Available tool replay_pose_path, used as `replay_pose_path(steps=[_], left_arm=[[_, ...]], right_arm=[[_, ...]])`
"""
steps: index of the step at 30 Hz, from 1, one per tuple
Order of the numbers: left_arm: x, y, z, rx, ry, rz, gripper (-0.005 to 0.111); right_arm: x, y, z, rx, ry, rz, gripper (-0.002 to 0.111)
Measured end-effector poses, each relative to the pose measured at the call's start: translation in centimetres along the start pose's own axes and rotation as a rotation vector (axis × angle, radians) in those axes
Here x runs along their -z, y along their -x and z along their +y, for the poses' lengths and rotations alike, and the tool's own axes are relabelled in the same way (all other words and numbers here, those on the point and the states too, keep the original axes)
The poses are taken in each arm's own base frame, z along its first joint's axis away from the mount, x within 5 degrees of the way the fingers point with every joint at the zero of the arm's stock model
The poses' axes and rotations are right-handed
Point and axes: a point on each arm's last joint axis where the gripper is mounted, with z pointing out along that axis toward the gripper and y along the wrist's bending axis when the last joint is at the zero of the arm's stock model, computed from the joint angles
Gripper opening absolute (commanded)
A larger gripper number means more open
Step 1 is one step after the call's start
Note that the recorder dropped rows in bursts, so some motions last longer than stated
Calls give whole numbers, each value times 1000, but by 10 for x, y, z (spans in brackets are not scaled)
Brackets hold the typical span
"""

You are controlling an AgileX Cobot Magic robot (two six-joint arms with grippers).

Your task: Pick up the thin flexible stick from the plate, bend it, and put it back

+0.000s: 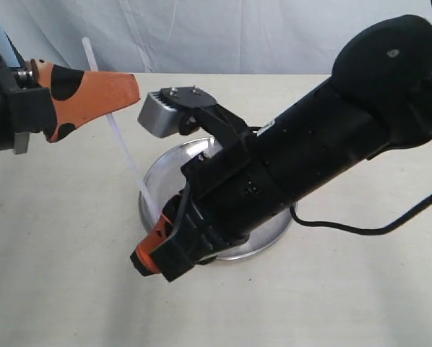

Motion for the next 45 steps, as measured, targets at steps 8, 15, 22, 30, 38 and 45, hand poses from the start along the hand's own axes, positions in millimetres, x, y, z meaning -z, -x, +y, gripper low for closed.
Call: replay_pose_path(steps=[8,15,22,30,38,45], left_arm=[[-11,-2,11,15,47,33,0],[-16,-5,13,33,35,59,0],[-17,-4,9,77,-25,53,0],[-15,-2,-6,141,-191,46,0],[-14,-6,-10,112,-251,85,0],[-16,-10,-7,62,-220,128,0]], right_arm=[[31,1,37,76,81,-76,-1],[38,1,39,104,37,-89,-1],[40,-7,21,90,-169,-7,-1],[39,-9,3,56,-323,34,-1],[19,3,-24,0,-394,-58,-1],[18,11,-31,7,-450,-138,-1]])
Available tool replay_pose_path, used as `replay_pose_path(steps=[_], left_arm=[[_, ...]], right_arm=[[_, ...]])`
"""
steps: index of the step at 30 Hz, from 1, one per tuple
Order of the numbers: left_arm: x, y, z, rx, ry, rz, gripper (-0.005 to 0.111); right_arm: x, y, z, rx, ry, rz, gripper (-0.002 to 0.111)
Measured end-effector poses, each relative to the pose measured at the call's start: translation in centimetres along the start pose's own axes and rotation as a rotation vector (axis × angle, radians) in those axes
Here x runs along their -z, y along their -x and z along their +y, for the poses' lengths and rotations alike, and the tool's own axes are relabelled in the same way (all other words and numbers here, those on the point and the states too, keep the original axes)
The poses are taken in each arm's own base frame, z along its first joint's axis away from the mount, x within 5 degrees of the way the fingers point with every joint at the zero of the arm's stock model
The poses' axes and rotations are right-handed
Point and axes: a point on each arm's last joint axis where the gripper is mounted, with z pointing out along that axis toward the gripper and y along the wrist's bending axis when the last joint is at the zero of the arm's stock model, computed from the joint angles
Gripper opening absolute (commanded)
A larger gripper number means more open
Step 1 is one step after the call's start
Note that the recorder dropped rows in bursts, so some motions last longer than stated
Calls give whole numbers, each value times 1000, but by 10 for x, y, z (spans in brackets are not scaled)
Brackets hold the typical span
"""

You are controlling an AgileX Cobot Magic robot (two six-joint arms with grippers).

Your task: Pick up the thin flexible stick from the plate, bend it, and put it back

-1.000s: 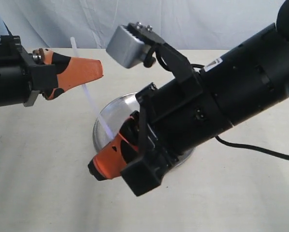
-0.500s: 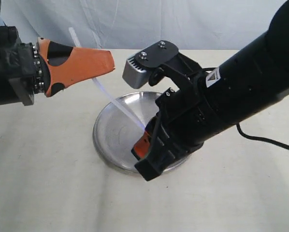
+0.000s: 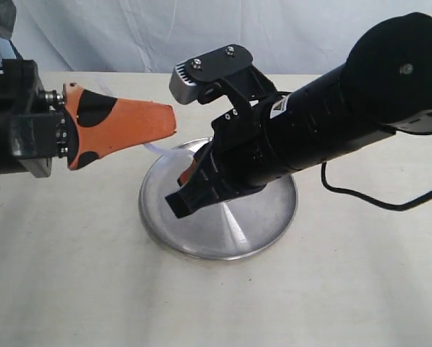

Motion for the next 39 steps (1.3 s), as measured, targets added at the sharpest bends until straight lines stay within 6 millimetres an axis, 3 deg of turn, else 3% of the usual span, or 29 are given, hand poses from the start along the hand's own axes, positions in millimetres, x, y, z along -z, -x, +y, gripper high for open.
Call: replay_pose_path(steps=[5,9,14,19,29,39], left_arm=[[2,3,1,-25,47,-10,0],[3,6,3,-15,87,-46,0],[3,9,9,-30,145,-83,0],[3,9,12,-91,178,-76,0],[3,3,14,-171,206,-3,0],[2,2,11,-166,159,11,0]], right_arm=[[16,-1,3,26,0,2,-1],[28,-12,12,38,69,108,-1],[36,-20,32,48,285,188,-1],[53,-10,53,90,487,57,-1],[88,-1,58,142,383,-134,-1],[97,-10,43,79,150,-62,-1]])
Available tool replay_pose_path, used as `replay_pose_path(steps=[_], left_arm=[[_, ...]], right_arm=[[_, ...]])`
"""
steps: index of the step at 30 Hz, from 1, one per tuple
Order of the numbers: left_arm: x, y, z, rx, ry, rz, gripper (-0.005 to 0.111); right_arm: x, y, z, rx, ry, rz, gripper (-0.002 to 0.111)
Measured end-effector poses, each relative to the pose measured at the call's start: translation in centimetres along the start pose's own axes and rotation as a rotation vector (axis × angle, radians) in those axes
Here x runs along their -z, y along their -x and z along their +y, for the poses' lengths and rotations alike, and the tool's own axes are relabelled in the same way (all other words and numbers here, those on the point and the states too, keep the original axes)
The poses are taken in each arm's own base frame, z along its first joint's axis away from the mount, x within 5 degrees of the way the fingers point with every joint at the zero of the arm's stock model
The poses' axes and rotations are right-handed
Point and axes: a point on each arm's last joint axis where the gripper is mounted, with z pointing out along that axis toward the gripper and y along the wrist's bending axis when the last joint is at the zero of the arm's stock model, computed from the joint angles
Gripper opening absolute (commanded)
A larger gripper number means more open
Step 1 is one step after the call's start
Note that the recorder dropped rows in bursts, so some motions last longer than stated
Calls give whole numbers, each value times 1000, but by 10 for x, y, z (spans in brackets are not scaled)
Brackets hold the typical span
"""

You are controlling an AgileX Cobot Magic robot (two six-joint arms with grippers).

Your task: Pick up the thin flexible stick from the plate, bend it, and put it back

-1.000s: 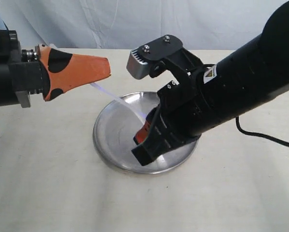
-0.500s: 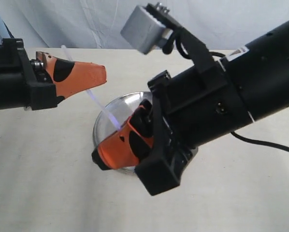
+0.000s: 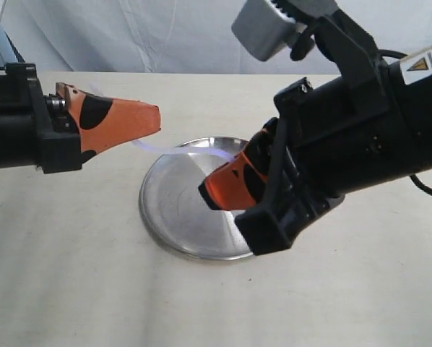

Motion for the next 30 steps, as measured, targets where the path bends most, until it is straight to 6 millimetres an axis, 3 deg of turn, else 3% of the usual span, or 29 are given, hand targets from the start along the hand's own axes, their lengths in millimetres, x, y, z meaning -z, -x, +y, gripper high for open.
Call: replay_pose_path(steps=[6,10,17,22,30], left_arm=[[1,4,-6,47,-66,-37,0],[6,10,-13,65,-119,-100,0],[10,14,-16,39,-109,-143,0],[9,13,-6,14,8,-140,0],[9,2,-1,-64,65,-18,0]], right_arm=[[2,-4,-5,-1,-58,44,-1],[-8,-8,-9,-17,-54,104,-1],[-28,-8,-6,-38,103,152,-1],[-27,0,7,-35,241,56,-1],[-6,6,10,13,149,-53,-1]])
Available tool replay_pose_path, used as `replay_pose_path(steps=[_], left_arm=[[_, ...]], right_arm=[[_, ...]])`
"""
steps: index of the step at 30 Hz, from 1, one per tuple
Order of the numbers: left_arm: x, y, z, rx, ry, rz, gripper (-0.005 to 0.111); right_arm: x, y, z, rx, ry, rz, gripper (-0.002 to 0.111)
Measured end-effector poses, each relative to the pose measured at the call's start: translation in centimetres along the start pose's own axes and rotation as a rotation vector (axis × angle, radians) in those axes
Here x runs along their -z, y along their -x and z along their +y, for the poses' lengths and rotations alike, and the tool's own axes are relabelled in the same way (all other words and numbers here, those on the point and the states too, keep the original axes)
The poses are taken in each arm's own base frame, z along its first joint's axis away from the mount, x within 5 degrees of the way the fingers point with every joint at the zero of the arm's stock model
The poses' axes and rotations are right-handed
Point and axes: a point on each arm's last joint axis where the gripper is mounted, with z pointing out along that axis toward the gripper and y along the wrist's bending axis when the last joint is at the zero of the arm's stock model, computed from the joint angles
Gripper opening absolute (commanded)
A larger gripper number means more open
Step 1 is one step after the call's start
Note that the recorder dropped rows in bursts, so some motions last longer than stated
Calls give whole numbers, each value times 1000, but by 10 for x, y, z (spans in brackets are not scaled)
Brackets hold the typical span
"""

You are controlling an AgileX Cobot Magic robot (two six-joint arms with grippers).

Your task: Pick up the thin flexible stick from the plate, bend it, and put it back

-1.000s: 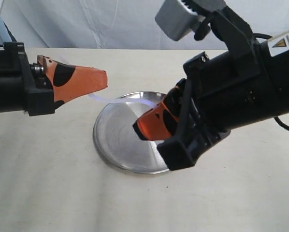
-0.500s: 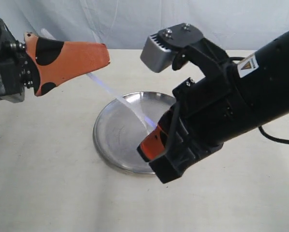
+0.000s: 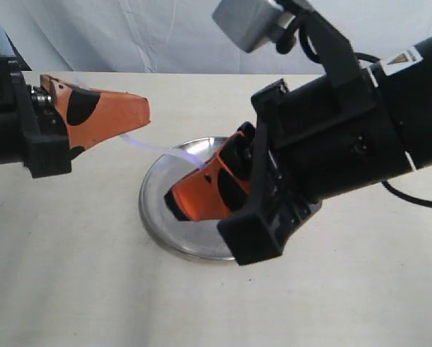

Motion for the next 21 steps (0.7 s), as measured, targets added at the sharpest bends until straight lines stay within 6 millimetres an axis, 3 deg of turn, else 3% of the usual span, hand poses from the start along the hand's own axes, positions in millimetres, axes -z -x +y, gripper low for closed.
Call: replay_pose_path(steps=[9,21], left_arm=[[0,-2,-7,18,-62,24,0],[0,7,-12,59,-122,-81,0]], right_arm=[[13,-11,-19,-69,-295,98,-1],[10,-14,-26,-69,-343,173,-1]])
